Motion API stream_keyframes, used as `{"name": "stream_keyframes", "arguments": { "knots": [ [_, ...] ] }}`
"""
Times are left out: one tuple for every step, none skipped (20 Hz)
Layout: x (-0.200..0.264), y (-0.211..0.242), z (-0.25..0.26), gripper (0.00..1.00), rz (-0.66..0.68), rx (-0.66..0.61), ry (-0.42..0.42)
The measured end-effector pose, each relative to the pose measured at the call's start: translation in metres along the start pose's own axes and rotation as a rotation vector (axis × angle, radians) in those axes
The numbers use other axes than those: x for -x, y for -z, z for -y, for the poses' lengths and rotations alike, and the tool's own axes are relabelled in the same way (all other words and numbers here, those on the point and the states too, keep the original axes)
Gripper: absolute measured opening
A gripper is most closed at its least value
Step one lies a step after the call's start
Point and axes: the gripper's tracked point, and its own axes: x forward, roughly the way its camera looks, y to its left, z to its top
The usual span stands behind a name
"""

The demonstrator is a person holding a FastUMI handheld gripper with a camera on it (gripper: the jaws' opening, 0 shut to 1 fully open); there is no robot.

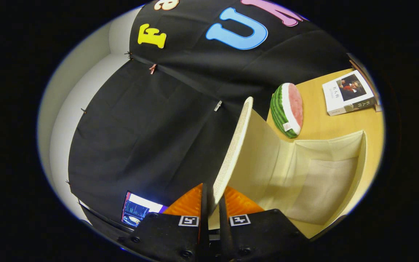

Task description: Open the storage box then place both shoes into the box .Put the left shoe in first, then the right shoe, with the right side of both shoes facing outward in a uniform manner.

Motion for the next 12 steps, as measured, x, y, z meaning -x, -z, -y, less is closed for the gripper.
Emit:
{"name": "stream_keyframes", "arguments": {
  "knots": [
    [-0.01,0.004,-0.001,0.18,-0.01,0.011,0.0],
    [-0.02,0.007,-0.002,0.21,-0.021,0.016,-0.002],
    [-0.024,0.011,-0.004,0.23,-0.031,0.018,0.003],
    [-0.031,0.013,-0.004,0.27,-0.041,0.017,0.006],
    [-0.036,0.017,-0.003,0.33,-0.049,0.015,0.013],
    [-0.04,0.019,-0.003,0.35,-0.054,0.013,0.011],
    [-0.042,0.022,-0.003,0.5,-0.062,0.01,0.012],
    [-0.043,0.024,-0.003,0.51,-0.066,0.006,0.011],
    [-0.044,0.024,-0.002,0.64,-0.067,0.003,0.018],
    [-0.045,0.024,0.001,0.76,-0.065,-0.001,0.023],
    [-0.044,0.025,0.001,0.84,-0.061,-0.008,0.025],
    [-0.042,0.021,0.003,0.88,-0.053,-0.013,0.031]
  ]
}}
